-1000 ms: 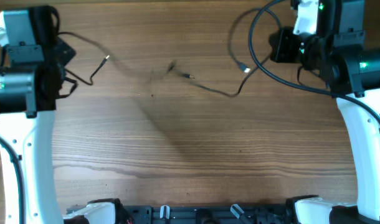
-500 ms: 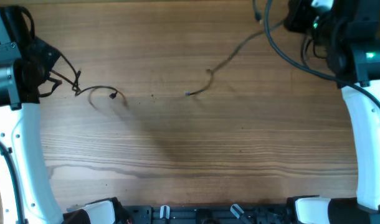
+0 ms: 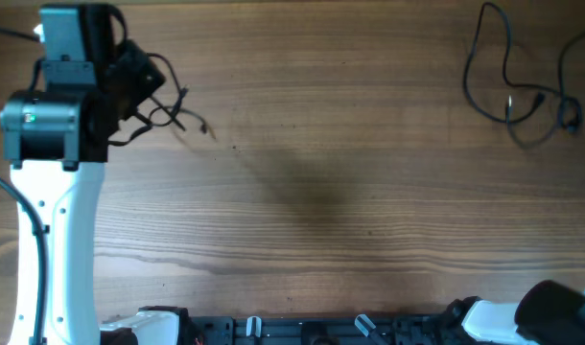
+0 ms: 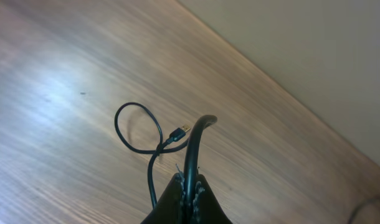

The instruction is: Untangle cables

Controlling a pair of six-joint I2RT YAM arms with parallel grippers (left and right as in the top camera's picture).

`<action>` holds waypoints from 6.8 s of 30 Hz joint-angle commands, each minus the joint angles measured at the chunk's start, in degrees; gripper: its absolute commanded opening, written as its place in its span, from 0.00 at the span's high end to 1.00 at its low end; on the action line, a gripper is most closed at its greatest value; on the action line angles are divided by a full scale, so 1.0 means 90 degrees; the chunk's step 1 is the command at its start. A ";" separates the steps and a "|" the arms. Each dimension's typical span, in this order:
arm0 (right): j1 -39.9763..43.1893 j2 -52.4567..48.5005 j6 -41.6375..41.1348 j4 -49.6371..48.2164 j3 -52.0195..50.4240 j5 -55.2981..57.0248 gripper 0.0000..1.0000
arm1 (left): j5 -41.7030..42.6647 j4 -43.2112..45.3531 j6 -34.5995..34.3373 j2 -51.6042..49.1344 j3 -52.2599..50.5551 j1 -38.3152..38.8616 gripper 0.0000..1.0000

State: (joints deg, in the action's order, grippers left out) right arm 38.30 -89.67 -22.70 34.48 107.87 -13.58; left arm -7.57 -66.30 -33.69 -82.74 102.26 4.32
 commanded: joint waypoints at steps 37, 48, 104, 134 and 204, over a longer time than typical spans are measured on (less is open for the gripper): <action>-0.4799 -0.1345 0.5054 0.2628 0.0131 -0.5493 0.02 | 0.7621 0.1273 0.0216 -0.0058 0.0056 -0.0403 0.96; -0.6336 -0.1345 0.5901 0.2198 0.0131 -0.5469 0.18 | 0.8359 0.1270 0.0121 -0.0058 0.0056 -0.0510 0.96; 0.0352 -0.3334 -0.1333 0.2208 0.0913 0.1885 0.00 | 0.4214 0.0192 0.0199 -0.0488 0.0056 -0.0493 0.00; -0.4000 0.0833 0.1192 0.5277 0.0918 -0.1090 0.00 | 0.4019 -0.0049 0.0199 -0.0488 0.0056 -0.0493 0.00; -0.4668 0.9802 0.4022 -0.3988 -1.1953 -0.0491 0.00 | 0.2849 -0.0134 0.0248 -0.0488 0.0056 -0.0512 0.00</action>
State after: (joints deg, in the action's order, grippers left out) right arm -3.36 -1.23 13.76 -1.28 0.40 -18.98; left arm 24.77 -66.96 -32.60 -87.07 102.28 -0.01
